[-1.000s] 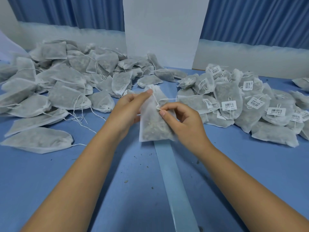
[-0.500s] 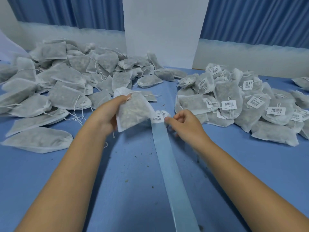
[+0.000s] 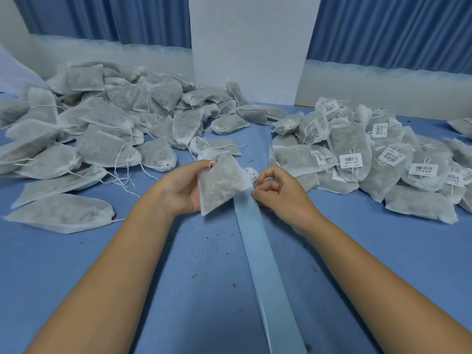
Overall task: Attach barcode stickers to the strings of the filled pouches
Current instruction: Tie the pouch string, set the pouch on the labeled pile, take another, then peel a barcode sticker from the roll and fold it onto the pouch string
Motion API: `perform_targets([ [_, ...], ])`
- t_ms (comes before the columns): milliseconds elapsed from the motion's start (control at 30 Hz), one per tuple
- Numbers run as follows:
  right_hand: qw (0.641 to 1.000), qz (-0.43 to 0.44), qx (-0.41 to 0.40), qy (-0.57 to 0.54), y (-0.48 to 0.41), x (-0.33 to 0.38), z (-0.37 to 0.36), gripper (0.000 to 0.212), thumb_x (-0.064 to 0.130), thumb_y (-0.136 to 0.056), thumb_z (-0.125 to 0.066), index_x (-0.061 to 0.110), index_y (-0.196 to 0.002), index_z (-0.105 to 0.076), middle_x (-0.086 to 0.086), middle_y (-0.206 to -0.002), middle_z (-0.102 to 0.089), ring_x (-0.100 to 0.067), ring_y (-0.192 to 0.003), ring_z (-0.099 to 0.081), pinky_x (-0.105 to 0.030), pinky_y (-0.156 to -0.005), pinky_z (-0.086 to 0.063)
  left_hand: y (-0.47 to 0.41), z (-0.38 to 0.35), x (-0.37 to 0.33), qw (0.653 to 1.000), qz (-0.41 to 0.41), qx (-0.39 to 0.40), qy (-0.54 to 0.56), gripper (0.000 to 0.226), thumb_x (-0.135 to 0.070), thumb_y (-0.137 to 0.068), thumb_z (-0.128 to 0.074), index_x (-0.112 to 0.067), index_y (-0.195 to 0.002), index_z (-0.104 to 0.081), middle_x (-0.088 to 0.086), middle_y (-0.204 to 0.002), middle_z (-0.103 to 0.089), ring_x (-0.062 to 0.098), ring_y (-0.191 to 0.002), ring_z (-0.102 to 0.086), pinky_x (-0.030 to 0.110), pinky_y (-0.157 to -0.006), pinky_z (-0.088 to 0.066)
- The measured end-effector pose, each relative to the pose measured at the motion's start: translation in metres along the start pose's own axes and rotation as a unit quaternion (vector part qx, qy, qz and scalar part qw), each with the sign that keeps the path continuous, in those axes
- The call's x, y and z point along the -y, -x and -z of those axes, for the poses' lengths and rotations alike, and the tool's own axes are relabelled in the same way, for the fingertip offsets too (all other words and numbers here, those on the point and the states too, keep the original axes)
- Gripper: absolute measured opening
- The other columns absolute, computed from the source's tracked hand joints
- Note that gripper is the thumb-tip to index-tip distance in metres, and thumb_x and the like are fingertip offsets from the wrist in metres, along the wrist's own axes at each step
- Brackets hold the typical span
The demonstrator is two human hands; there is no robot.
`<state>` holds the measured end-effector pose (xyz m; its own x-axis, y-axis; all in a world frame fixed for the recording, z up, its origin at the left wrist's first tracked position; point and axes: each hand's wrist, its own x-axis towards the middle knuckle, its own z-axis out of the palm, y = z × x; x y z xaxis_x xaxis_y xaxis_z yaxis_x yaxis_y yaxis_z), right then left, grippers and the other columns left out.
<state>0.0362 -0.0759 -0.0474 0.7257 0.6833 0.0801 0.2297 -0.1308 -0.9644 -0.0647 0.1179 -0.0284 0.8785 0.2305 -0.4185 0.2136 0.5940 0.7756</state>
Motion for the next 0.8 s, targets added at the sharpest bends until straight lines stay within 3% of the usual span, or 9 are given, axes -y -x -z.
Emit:
perform_targets([
  [67, 0.999, 0.013, 0.038, 0.003, 0.0, 0.002, 0.003, 0.026, 0.003, -0.082, -0.067, 0.024, -0.091, -0.057, 0.001, -0.074, -0.067, -0.016, -0.07, -0.056, -0.03, -0.073, -0.044, -0.002, -0.001, 0.003, 1.0, 0.008, 0.013, 0.005, 0.023, -0.021, -0.084, -0.064, -0.015, -0.065, -0.076, 0.003, -0.091, -0.074, 0.02, -0.083, -0.073, 0.038, -0.09, -0.057],
  [167, 0.996, 0.029, 0.08, 0.014, 0.001, 0.005, 0.005, 0.039, 0.0, -0.074, -0.066, 0.035, -0.09, -0.06, 0.003, -0.075, -0.062, -0.016, -0.063, -0.05, -0.023, -0.065, -0.044, -0.002, -0.003, 0.006, 1.0, 0.014, 0.011, 0.016, 0.015, -0.019, -0.077, -0.067, -0.012, -0.084, -0.078, 0.008, -0.096, -0.076, 0.023, -0.08, -0.075, 0.04, -0.07, -0.062],
  [233, 0.995, 0.037, 0.089, 0.039, 0.002, 0.007, 0.006, 0.042, 0.002, -0.07, -0.064, 0.037, -0.093, -0.06, 0.008, -0.073, -0.062, -0.011, -0.059, -0.051, -0.018, -0.062, -0.045, -0.004, -0.002, 0.008, 0.999, 0.018, 0.002, 0.029, 0.022, -0.018, -0.075, -0.068, -0.01, -0.095, -0.076, 0.01, -0.101, -0.076, 0.025, -0.081, -0.075, 0.045, -0.073, -0.062],
  [333, 0.992, 0.058, 0.092, 0.071, 0.002, 0.007, 0.007, 0.048, 0.0, -0.073, -0.065, 0.043, -0.094, -0.06, 0.011, -0.071, -0.063, -0.01, -0.062, -0.056, -0.02, -0.069, -0.049, -0.005, -0.003, 0.01, 0.999, 0.018, -0.013, 0.028, 0.024, -0.017, -0.081, -0.065, -0.01, -0.103, -0.072, 0.01, -0.1, -0.076, 0.024, -0.08, -0.075, 0.045, -0.077, -0.059],
  [433, 0.996, 0.05, 0.063, 0.046, 0.001, 0.008, 0.002, 0.022, 0.019, -0.078, -0.071, 0.033, -0.093, -0.066, 0.002, -0.074, -0.066, -0.016, -0.071, -0.062, -0.038, -0.079, -0.056, -0.004, -0.004, 0.011, 0.999, 0.021, -0.015, 0.03, 0.025, -0.011, -0.08, -0.063, -0.005, -0.103, -0.07, 0.013, -0.093, -0.076, 0.026, -0.076, -0.075, 0.045, -0.066, -0.062],
  [500, 0.997, 0.061, 0.019, 0.043, 0.002, 0.008, -0.002, 0.01, 0.025, -0.083, -0.074, 0.026, -0.09, -0.067, -0.005, -0.077, -0.066, -0.017, -0.07, -0.061, -0.041, -0.077, -0.056, -0.002, -0.007, 0.011, 0.999, 0.025, -0.007, 0.04, 0.026, -0.007, -0.075, -0.062, 0.002, -0.097, -0.073, 0.018, -0.095, -0.075, 0.03, -0.079, -0.075, 0.047, -0.059, -0.061],
  [667, 0.979, 0.162, -0.02, 0.12, 0.004, 0.007, -0.003, 0.024, 0.023, -0.08, -0.079, 0.03, -0.097, -0.064, 0.001, -0.079, -0.063, -0.01, -0.07, -0.06, -0.015, -0.072, -0.047, 0.001, -0.009, 0.013, 0.999, 0.019, 0.014, 0.046, 0.033, -0.006, -0.075, -0.062, 0.005, -0.106, -0.07, 0.023, -0.11, -0.072, 0.034, -0.09, -0.074, 0.048, -0.062, -0.061],
  [800, 0.958, 0.208, -0.038, 0.192, 0.005, 0.008, 0.0, 0.023, 0.019, -0.079, -0.08, 0.031, -0.097, -0.07, 0.004, -0.085, -0.058, -0.006, -0.077, -0.057, -0.008, -0.072, -0.039, 0.0, -0.007, 0.012, 0.999, 0.027, 0.024, 0.034, 0.03, -0.009, -0.078, -0.061, 0.006, -0.1, -0.075, 0.024, -0.114, -0.07, 0.036, -0.094, -0.073, 0.049, -0.064, -0.061],
])
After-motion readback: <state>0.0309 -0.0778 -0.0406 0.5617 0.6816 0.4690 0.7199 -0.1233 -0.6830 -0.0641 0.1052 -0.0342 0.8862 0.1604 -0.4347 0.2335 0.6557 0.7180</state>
